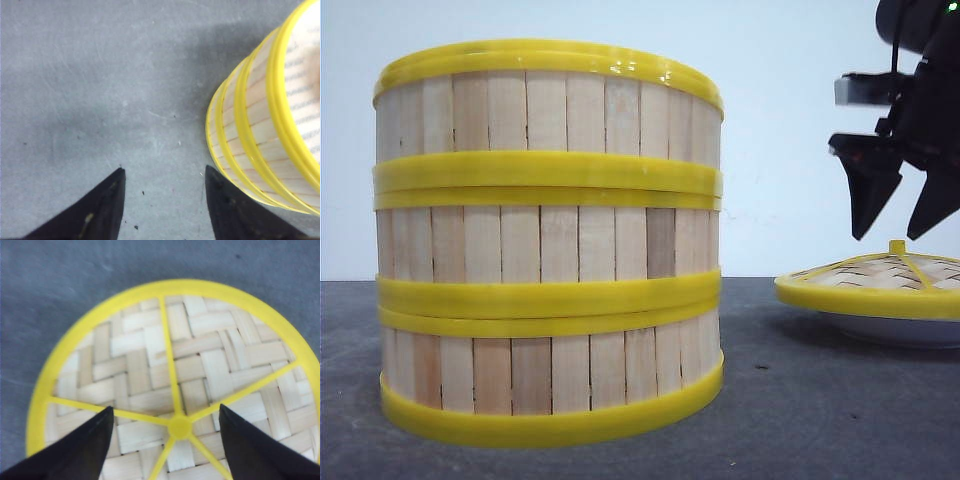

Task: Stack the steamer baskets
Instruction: 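Move the right gripper to the lid's center knob and grasp it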

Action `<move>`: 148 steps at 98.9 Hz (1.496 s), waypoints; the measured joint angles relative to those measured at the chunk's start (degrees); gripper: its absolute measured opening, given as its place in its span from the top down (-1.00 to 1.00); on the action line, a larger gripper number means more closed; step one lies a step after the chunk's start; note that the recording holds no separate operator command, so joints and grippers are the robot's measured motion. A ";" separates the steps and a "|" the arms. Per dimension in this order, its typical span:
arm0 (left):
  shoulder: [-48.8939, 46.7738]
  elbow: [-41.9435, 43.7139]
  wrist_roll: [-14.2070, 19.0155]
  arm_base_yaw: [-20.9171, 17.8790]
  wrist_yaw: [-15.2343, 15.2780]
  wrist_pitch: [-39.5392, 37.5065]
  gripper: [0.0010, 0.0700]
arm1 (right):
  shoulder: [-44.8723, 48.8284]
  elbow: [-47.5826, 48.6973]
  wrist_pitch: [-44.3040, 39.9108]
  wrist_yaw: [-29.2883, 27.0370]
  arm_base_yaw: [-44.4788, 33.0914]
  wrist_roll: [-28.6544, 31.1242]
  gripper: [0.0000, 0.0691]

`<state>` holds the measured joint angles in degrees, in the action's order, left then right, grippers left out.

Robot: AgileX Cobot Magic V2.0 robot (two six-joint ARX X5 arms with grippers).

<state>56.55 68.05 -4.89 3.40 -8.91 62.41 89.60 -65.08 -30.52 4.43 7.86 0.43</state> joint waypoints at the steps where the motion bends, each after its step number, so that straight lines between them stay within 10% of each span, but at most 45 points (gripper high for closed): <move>1: 0.00 0.00 0.00 0.00 0.00 -0.04 0.16 | 0.11 0.00 0.00 0.00 0.00 0.00 -0.17; 31: 0.00 0.00 0.00 0.00 0.00 -0.50 0.16 | 0.66 0.00 -0.04 -0.13 -0.11 0.00 0.19; 79: 0.00 0.00 0.00 0.00 0.00 -0.50 0.16 | 2.05 0.00 0.02 0.15 -1.53 0.04 0.24; 101: 0.00 0.00 0.00 0.00 0.00 -0.50 0.16 | 2.01 -0.07 0.22 0.22 -1.53 0.13 0.79; 148: 0.00 0.00 0.00 0.00 0.00 -2.40 0.16 | -0.11 -2.47 -5.66 2.10 -1.49 0.31 0.84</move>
<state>56.55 68.05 -4.89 3.40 -8.91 60.01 89.49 -67.55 -36.18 6.52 6.37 0.73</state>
